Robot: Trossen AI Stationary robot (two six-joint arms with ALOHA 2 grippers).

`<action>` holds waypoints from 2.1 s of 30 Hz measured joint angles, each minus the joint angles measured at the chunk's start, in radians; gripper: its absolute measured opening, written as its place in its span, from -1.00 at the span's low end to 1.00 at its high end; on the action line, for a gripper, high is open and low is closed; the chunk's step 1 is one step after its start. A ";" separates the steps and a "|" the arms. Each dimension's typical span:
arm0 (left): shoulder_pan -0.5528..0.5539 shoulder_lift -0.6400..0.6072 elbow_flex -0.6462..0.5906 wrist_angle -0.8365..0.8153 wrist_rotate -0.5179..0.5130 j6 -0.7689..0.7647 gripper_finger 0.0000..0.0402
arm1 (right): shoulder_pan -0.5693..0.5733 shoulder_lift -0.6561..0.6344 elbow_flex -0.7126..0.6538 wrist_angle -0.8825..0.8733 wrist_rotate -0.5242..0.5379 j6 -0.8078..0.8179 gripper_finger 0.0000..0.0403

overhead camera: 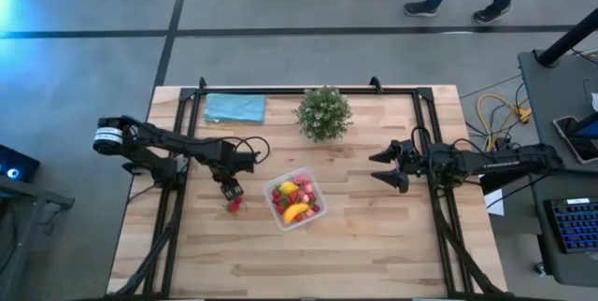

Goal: Pick and placing Produce into tupperware
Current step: Put the red strawberry into the transparent bin, then put the red cherry into the transparent bin

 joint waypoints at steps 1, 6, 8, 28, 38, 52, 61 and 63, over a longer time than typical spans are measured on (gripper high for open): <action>0.000 0.000 0.000 0.000 0.000 0.000 -0.20 | 0.000 0.000 0.000 0.000 0.000 0.000 0.74; 0.000 0.000 0.005 -0.004 -0.004 0.000 -0.37 | 0.000 0.000 0.000 0.000 0.000 0.000 0.72; 0.000 0.000 0.008 -0.006 -0.006 -0.001 -0.40 | 0.000 0.000 0.000 0.000 0.000 0.000 0.71; -0.001 -0.010 0.336 0.021 -0.022 0.087 -0.41 | 0.000 0.000 0.000 0.000 0.000 0.000 0.74; -0.028 0.052 0.459 0.284 0.088 0.046 -0.41 | 0.000 0.000 0.000 0.000 0.000 0.000 0.74; -0.103 0.326 0.611 0.285 0.222 -0.144 -0.21 | 0.000 0.000 0.000 0.000 0.000 0.000 0.74; -0.103 0.267 0.642 -0.072 0.240 -0.105 0.25 | 0.000 0.000 0.000 0.000 0.000 0.000 0.73; -0.108 0.244 0.637 -0.160 0.204 -0.086 0.28 | 0.000 0.000 0.000 0.000 0.000 0.000 0.74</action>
